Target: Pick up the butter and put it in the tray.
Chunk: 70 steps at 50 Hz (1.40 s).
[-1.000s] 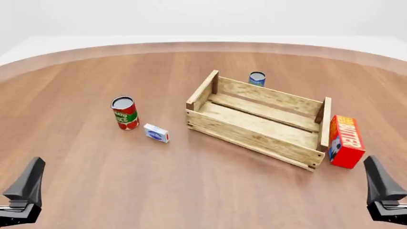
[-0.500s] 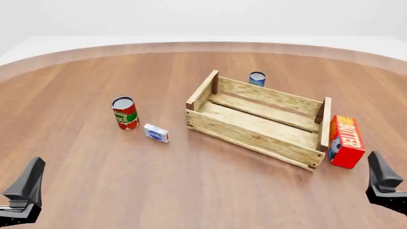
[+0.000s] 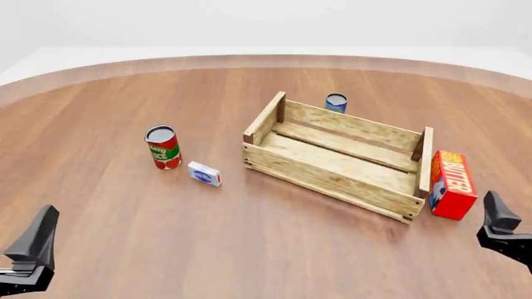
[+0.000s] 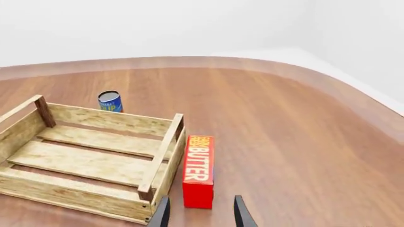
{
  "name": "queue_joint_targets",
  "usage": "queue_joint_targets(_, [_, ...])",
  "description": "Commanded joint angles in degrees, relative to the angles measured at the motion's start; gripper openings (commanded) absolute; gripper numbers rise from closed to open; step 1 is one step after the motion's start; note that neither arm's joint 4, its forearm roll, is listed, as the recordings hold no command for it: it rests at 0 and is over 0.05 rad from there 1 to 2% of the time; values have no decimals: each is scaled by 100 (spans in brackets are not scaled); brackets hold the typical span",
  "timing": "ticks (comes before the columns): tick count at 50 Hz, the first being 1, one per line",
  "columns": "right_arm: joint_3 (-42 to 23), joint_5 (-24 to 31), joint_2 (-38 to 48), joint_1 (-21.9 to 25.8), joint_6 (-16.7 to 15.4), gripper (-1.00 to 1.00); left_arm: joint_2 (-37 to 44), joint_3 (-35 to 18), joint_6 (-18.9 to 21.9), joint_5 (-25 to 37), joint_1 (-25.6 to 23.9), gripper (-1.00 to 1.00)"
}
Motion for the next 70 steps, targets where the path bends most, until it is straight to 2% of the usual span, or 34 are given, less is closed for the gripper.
queue_joint_targets(1, [1, -763, 897, -111, -47, 100, 0, 0, 0, 0, 0, 100])
queue_joint_targets(17, [3, -1516, 1839, -79, -68, 100, 0, 0, 0, 0, 0, 100])
queue_joint_targets(28, [4, -2353, 2821, 50, -89, 100, 0, 0, 0, 0, 0, 100])
queue_joint_targets(42, [3, -3071, 3633, 44, -96, 100, 0, 0, 0, 0, 0, 100])
queue_joint_targets(70, [4, -4013, 4695, 29, -155, 100, 0, 0, 0, 0, 0, 100])
